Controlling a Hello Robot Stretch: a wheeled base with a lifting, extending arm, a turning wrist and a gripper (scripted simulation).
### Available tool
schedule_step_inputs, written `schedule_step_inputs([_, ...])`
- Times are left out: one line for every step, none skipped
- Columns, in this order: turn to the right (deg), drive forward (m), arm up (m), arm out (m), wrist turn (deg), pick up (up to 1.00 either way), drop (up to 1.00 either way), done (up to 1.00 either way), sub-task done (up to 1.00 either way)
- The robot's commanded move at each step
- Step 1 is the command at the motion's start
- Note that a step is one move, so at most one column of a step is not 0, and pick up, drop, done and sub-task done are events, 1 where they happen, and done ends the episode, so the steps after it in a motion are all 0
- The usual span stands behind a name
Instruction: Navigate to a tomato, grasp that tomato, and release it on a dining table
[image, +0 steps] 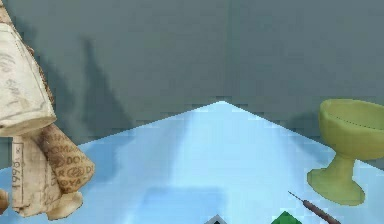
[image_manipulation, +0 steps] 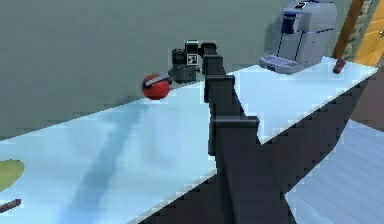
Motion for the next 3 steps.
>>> schedule_step_inputs([0.0,0.00,0.00,0.00,-45.0,0.00,0.00,0.00,0.00])
schedule_step_inputs([0.0,0.00,0.00,0.00,-45.0,0.00,0.00,0.00,0.00])
schedule_step_inputs([0.0,0.00,0.00,0.00,-9.0,0.00,0.00,0.00,0.00])
